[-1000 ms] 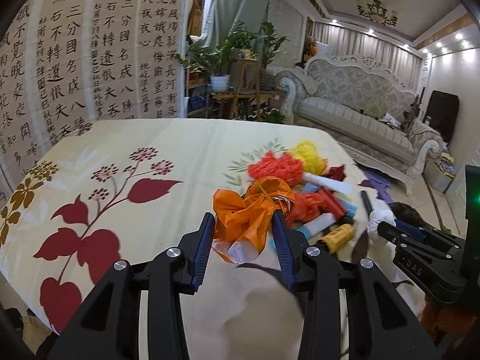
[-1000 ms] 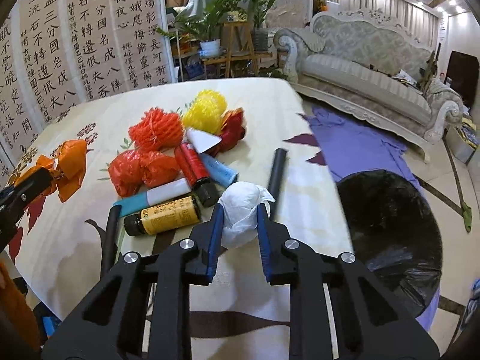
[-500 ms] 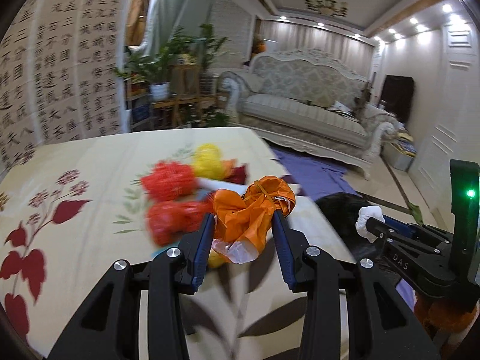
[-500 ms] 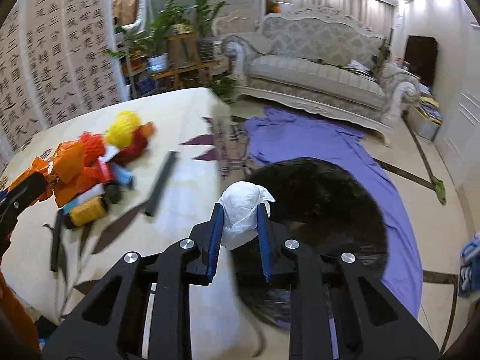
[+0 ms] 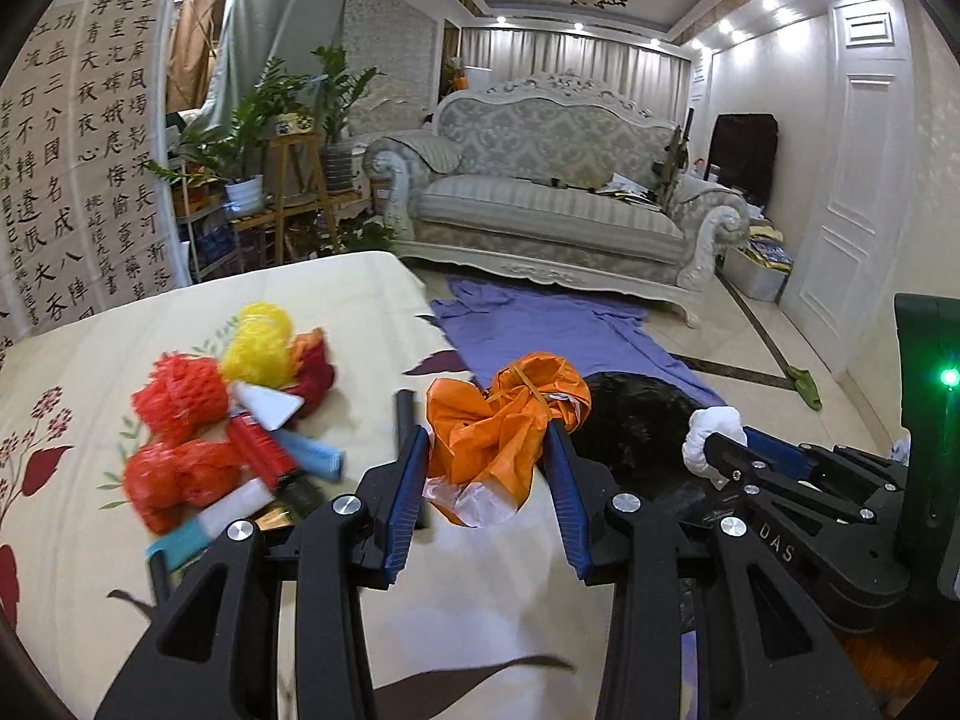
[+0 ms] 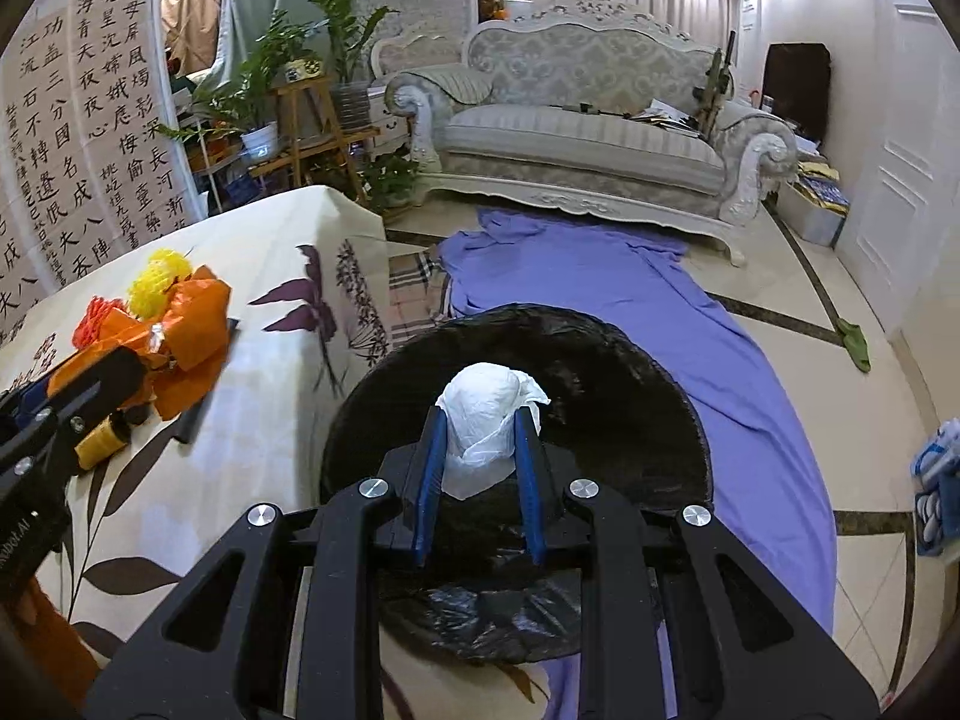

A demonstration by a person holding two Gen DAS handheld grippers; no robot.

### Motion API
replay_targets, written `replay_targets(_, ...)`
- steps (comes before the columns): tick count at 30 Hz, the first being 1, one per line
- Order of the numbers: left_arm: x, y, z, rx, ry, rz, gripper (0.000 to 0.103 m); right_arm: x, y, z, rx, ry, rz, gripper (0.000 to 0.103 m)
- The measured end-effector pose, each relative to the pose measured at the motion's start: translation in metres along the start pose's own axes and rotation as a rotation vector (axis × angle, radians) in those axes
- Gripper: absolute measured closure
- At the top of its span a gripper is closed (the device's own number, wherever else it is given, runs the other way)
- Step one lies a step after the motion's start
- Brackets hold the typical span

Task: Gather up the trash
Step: 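Carry the tissue and orange bag over the black bin and release both, then return both tools to the table and open them over the items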

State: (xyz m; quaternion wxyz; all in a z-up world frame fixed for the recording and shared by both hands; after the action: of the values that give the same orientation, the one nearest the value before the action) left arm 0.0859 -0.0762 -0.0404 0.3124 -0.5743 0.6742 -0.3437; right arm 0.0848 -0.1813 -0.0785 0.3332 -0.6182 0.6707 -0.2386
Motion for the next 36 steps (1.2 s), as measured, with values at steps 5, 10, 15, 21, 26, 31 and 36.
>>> replay_targets(5, 0.019, -0.006, 0.011, 0.004, 0.015, 0.025, 0.063, 0.013, 0.000, 0.003, 0.005, 0.012, 0.015, 0.081)
replay_targets(10, 0.039, -0.008, 0.021, 0.007, 0.028, 0.047, 0.063, 0.026, -0.004, 0.007, 0.008, 0.020, 0.030, 0.080)
replay_targets(15, 0.051, -0.006, 0.032, -0.009, 0.027, 0.064, 0.062, 0.034, -0.006, 0.013, 0.009, 0.024, 0.042, 0.080)
replay_targets(21, 0.053, -0.001, 0.042, -0.044, 0.033, 0.069, 0.048, 0.043, -0.007, 0.013, 0.020, 0.037, 0.059, 0.062)
replay_targets(26, 0.049, 0.001, 0.041, -0.044, 0.023, 0.063, 0.040, 0.046, -0.005, 0.011, 0.015, 0.048, 0.070, 0.061)
replay_targets(31, 0.044, 0.001, 0.035, -0.038, 0.007, 0.050, 0.036, 0.044, -0.005, 0.009, 0.016, 0.045, 0.067, 0.061)
replay_targets(36, 0.029, 0.003, 0.031, -0.048, -0.011, 0.025, 0.036, 0.030, -0.003, 0.008, 0.009, 0.028, 0.056, 0.061)
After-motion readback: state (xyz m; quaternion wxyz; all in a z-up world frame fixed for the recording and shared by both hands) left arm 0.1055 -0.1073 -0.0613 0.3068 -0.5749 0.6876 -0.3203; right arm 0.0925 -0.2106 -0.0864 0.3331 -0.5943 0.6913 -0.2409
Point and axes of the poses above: each gripper's, at about its wrist camera, not at the fingertips, and z roughly the way its jaws point, x to its right, y to its underside, the point moved 8 cm from there along z, roughly the way its jaws point, and after that the axes turned 10 degrees about -y, right-handed, at the moved point
